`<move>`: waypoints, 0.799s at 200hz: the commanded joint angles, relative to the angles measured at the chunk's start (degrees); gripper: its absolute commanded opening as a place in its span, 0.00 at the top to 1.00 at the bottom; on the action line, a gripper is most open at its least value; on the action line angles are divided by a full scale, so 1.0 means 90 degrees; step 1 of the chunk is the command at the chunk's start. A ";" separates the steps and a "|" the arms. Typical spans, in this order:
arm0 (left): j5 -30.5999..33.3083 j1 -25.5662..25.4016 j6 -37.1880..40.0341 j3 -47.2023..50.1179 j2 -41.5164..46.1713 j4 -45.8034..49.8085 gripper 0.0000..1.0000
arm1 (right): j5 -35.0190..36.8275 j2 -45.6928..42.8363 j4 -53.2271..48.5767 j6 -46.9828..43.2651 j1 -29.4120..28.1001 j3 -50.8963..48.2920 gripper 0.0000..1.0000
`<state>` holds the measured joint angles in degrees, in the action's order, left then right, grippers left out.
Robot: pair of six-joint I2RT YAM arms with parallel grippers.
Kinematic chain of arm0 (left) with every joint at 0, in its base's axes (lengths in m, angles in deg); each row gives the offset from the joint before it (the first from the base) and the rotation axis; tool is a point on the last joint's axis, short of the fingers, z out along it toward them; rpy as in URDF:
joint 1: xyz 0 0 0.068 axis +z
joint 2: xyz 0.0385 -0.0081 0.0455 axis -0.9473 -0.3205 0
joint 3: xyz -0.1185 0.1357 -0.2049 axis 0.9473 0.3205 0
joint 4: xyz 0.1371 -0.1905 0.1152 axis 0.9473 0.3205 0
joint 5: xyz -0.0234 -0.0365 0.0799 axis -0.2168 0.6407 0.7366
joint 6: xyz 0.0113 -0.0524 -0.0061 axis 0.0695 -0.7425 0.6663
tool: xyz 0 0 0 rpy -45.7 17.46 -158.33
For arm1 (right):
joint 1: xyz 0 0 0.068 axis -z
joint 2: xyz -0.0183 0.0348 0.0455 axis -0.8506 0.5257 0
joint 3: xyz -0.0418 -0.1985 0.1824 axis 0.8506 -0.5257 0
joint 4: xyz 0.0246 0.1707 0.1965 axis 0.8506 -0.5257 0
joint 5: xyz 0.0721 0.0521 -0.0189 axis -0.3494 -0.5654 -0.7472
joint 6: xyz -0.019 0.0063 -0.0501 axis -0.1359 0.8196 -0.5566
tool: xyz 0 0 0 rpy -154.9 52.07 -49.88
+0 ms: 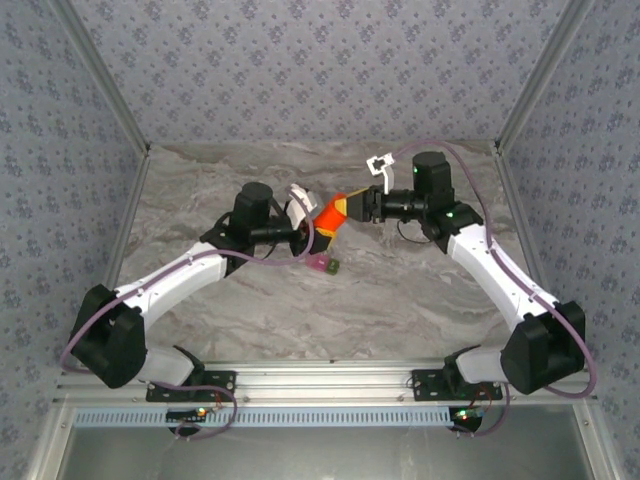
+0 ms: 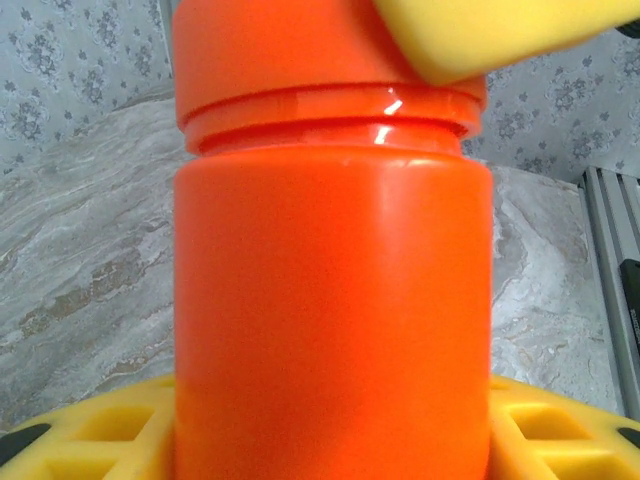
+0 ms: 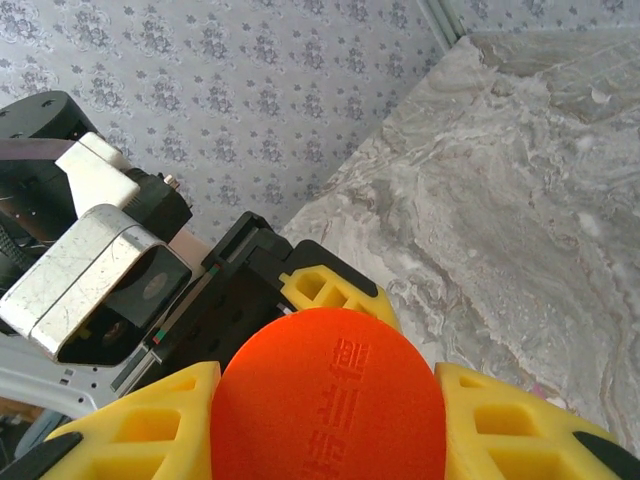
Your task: Sort the pills into containers
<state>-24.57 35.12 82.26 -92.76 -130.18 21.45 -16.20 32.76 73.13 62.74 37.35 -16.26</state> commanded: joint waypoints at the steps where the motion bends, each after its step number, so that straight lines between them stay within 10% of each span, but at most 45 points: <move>1: -0.0205 0.0080 -0.0009 0.0061 0.0147 -0.0115 1.00 | 0.0669 -0.0141 0.0716 -0.0191 -0.0056 -0.0222 0.69; 15: -0.0205 0.0085 -0.0036 0.0065 0.0152 -0.0121 1.00 | 0.0879 -0.0291 0.1013 -0.0082 -0.0156 -0.0457 0.67; 52: -0.0173 0.0095 0.0010 0.0067 0.0181 -0.0076 1.00 | 0.1152 -0.0497 0.0606 0.0535 -0.0197 -0.0287 0.21; 103: -0.0173 0.0141 0.0127 0.0038 0.0196 0.0065 1.00 | 0.1328 -0.0636 -0.1422 0.2977 0.0444 0.0871 0.19; 160: -0.0185 0.0192 0.0215 -0.0060 0.0124 0.0202 1.00 | 0.1212 -0.0129 -0.2719 0.3422 0.0428 0.1526 0.14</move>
<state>-25.03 36.46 82.79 -92.06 -130.18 23.38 -5.01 29.81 55.77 88.75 41.94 -2.49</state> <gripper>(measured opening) 0.540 0.845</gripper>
